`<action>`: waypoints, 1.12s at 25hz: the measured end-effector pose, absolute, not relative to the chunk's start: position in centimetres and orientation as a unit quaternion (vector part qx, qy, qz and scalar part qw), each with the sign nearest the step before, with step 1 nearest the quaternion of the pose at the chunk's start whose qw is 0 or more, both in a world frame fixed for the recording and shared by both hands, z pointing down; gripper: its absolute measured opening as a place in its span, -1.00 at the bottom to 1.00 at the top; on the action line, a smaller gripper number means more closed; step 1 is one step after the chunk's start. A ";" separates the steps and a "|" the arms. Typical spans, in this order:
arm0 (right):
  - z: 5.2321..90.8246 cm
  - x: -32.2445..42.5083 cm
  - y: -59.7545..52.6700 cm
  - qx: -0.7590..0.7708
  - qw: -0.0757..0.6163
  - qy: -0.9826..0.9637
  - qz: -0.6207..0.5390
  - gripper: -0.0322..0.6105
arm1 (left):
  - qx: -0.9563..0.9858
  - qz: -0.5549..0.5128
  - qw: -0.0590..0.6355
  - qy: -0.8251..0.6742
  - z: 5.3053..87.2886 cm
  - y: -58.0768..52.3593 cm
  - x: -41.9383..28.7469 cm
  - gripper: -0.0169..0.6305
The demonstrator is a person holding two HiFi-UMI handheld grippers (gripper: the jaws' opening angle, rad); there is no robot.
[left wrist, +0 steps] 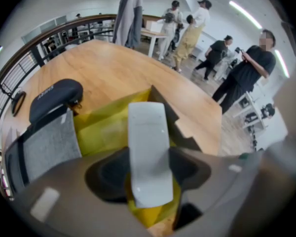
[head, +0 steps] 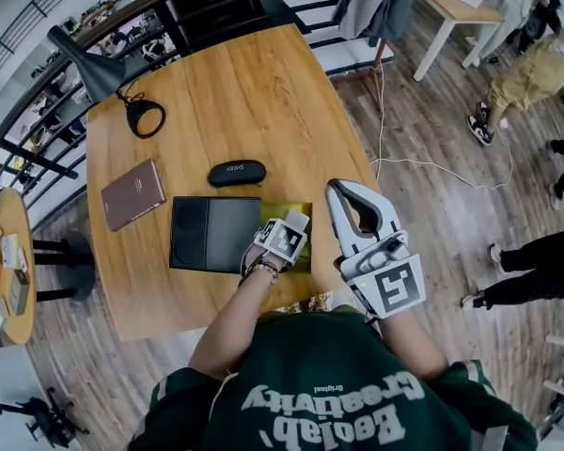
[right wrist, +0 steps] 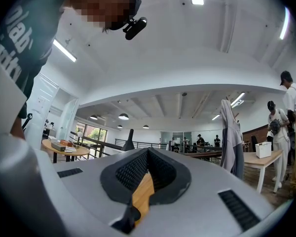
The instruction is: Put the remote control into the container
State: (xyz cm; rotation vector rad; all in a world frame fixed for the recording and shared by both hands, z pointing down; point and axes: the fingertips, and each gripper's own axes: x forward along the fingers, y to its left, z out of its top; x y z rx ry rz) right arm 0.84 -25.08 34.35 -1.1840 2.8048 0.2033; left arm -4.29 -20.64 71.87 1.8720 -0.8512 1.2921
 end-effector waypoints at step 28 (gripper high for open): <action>34.5 2.6 -24.7 -0.386 0.045 0.919 0.068 -0.85 | 0.718 0.506 0.362 -0.312 72.3 -20.0 -2.9 -0.15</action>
